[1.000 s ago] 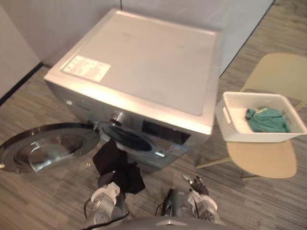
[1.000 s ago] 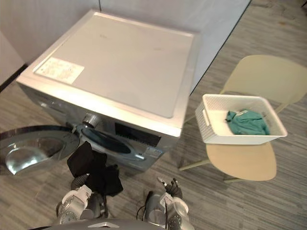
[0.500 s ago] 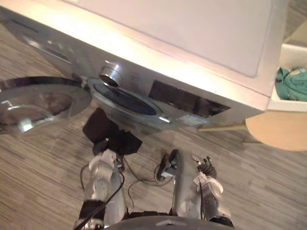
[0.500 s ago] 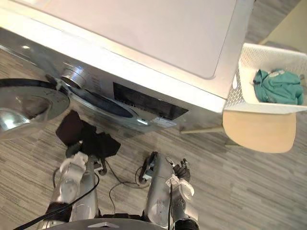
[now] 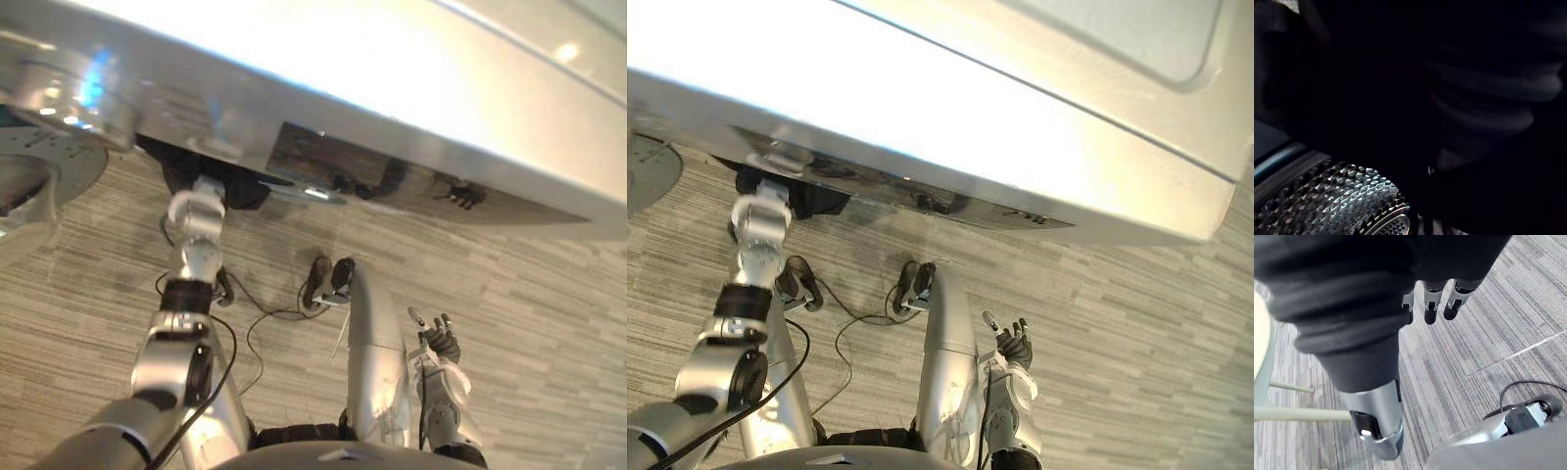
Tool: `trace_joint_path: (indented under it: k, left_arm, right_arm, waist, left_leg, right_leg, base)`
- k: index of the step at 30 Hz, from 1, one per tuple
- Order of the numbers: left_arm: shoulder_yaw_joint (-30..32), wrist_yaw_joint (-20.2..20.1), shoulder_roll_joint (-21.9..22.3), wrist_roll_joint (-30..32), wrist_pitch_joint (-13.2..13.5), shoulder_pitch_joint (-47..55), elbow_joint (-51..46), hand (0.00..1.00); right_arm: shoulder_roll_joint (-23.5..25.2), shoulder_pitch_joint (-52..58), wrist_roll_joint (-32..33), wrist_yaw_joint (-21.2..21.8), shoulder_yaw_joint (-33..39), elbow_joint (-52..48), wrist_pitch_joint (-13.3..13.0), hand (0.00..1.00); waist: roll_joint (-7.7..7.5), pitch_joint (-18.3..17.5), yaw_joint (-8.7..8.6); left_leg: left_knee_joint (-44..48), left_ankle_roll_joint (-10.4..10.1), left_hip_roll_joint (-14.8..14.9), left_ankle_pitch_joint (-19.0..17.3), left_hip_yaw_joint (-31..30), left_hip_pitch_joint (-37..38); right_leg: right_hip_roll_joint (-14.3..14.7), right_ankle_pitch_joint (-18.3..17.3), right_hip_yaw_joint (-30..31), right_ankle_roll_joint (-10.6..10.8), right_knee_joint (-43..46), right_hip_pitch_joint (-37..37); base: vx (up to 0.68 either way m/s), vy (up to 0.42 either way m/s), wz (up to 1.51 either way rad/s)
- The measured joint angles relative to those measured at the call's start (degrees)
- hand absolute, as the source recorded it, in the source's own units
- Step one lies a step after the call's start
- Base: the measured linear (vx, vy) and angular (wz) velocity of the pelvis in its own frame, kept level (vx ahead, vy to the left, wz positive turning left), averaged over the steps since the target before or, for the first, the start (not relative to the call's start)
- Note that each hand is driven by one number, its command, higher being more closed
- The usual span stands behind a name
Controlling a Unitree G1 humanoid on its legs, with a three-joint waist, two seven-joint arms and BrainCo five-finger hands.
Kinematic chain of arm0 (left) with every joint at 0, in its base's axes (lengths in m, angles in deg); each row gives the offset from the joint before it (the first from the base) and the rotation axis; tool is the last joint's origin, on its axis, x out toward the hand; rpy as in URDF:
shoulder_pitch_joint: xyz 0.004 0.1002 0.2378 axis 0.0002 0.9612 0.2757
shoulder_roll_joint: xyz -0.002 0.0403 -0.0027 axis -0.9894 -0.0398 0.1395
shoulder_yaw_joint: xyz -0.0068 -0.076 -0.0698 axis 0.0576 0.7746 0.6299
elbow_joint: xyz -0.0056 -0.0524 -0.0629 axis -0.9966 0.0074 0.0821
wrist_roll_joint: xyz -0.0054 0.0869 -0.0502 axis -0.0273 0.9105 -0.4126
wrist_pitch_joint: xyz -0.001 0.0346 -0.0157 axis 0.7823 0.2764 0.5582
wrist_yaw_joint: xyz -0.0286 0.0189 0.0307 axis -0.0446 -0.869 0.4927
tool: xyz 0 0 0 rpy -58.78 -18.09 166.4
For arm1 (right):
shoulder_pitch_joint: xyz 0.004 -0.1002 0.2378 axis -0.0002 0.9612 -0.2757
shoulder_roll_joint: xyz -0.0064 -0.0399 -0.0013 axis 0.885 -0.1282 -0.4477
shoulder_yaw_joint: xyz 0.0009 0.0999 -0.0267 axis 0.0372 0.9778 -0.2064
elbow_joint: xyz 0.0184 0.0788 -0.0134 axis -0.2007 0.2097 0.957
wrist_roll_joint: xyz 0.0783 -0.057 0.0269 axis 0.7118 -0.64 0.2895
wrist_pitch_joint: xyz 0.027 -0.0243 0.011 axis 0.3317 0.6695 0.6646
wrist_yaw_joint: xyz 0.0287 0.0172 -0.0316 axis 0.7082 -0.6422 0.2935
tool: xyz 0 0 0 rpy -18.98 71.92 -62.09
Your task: Pick up the laundry basket with both hands and put the clothes into the washing machine.
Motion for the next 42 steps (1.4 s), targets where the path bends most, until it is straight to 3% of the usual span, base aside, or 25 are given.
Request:
trace_joint_path:
  k: [4, 5, 9, 13, 15, 23, 25, 26, 28, 30, 36, 42]
  left_arm:
    - [-2.9, 0.4, -6.2, -2.7, -0.9, -11.0, 8.5, 1.00]
    - [-4.7, 0.4, -8.2, -2.3, -2.2, -14.0, 10.2, 1.00]
    - [-11.2, 0.0, -12.7, 3.7, -5.0, -22.5, 10.6, 1.00]
    - [-14.9, -0.6, -15.9, 4.0, -4.5, -32.6, 9.1, 1.00]
    - [-17.2, -2.8, -18.4, 3.7, -2.3, -33.0, 6.6, 1.00]
    - [-21.9, -2.4, -20.9, 3.5, -2.0, -34.2, 6.8, 1.00]
    - [-22.6, -2.4, -21.8, 6.6, -2.0, -34.2, 6.8, 1.00]
    - [-22.9, -2.3, -22.6, 9.3, -2.0, -34.2, 6.8, 0.00]
    - [-24.1, -2.3, -23.6, 14.1, -2.5, -34.2, 6.8, 0.00]
    - [-24.8, -2.4, -24.2, 23.9, -4.2, -34.2, 7.5, 0.00]
    - [-27.0, -2.9, -24.2, 36.5, -8.9, -34.1, 12.3, 0.00]
    - [-27.0, -3.1, -23.9, 61.2, -14.1, -34.1, 12.3, 0.00]
  right_arm:
    - [0.4, 0.0, 3.6, 0.0, 0.0, -0.1, -1.4, 0.00]
    - [0.7, 0.1, 4.9, 0.0, 0.3, -0.1, -1.7, 0.00]
    - [1.2, 2.5, 7.1, 0.3, 1.8, -0.3, -2.4, 0.00]
    - [1.2, 4.4, 7.8, 0.5, 2.8, -0.6, -2.8, 0.00]
    - [1.2, 5.1, 9.3, 0.6, 3.9, -0.3, -2.8, 0.00]
    - [1.1, 5.2, 9.8, 0.8, 3.9, 0.6, -2.8, 0.00]
    - [1.1, 5.2, 9.8, 1.2, 3.9, 0.5, -2.8, 0.00]
    - [1.1, 5.3, 9.8, 2.1, 3.9, 0.5, -2.8, 0.00]
    - [1.1, 5.7, 9.8, 2.8, 3.9, 0.4, -2.8, 0.00]
    - [1.0, 6.2, 9.8, 3.0, 3.9, 0.3, -2.8, 0.00]
    - [1.0, 6.2, 9.8, 4.5, 3.8, 0.5, -2.8, 0.00]
    - [0.9, 6.2, 9.8, 5.3, 3.3, 0.5, -2.8, 0.00]
  waist:
    - [-0.71, 0.4, -1.60]
    - [-0.91, 0.5, -1.96]
    - [-1.01, 0.5, -2.42]
    - [-1.01, 0.5, -3.48]
    - [-1.00, 0.5, -3.97]
    - [-1.05, 0.4, -3.95]
    - [-1.09, 0.4, -3.96]
    - [-1.11, 0.4, -3.96]
    - [-1.12, 0.4, -3.87]
    - [-1.15, 0.3, -3.58]
    - [-1.15, 0.3, -3.13]
    - [-1.13, 0.3, -2.89]
  left_leg:
    - [1.0, 0.0, 1.6, 0.1, 0.3, -3.0]
    - [1.2, 0.0, 1.9, 0.1, 0.5, -3.5]
    - [1.3, 0.0, 3.2, 0.1, 1.6, -3.9]
    - [1.2, -0.1, 4.4, 0.1, 2.5, -4.3]
    - [1.2, -0.1, 4.7, 0.2, 2.9, -4.8]
    - [1.3, -0.1, 4.6, 0.4, 3.1, -4.6]
    - [1.3, -0.2, 4.7, 0.4, 3.1, -4.4]
    - [1.3, -0.2, 4.7, 0.4, 3.1, -4.4]
    - [1.1, -0.4, 4.7, 0.5, 3.1, -4.3]
    - [1.0, -0.5, 4.8, 0.6, 3.0, -4.1]
    - [0.6, -0.9, 5.1, 0.8, 2.5, -3.3]
    - [0.2, -1.1, 5.0, 1.0, 2.2, -3.3]
  right_leg:
    - [1.3, 0.7, 0.5, -0.4, 0.3, -3.5]
    - [1.5, 0.9, 0.6, -0.6, 0.5, -4.3]
    - [2.3, 1.1, 1.4, -1.0, 0.6, -5.7]
    - [3.3, 2.1, 2.2, -1.3, 0.3, -7.3]
    - [3.4, 2.4, 2.3, -1.5, 0.4, -8.2]
    - [3.4, 2.4, 2.6, -1.7, 0.6, -8.3]
    - [3.5, 2.4, 2.6, -1.7, 0.7, -8.3]
    - [3.5, 2.5, 2.6, -1.8, 0.7, -8.4]
    - [3.6, 2.6, 2.5, -1.9, 0.7, -8.3]
    - [3.9, 2.6, 2.5, -2.0, 0.7, -8.2]
    - [4.4, 2.7, 2.0, -2.2, 0.0, -6.9]
    - [4.5, 2.7, 1.6, -2.2, -0.3, -6.7]
  base:
    - [-0.03, -0.100, -0.24]
    - [-0.03, -0.090, -0.19]
    - [-0.03, -0.087, -0.15]
    - [-0.04, -0.077, -0.22]
    - [-0.04, -0.078, -0.09]
    - [-0.02, -0.065, 0.00]
    - [-0.02, -0.060, -0.02]
    - [-0.03, -0.066, -0.03]
    - [-0.03, -0.069, -0.03]
    - [-0.02, -0.078, -0.01]
    - [-0.02, -0.066, -0.02]
    - [-0.03, -0.066, 0.01]
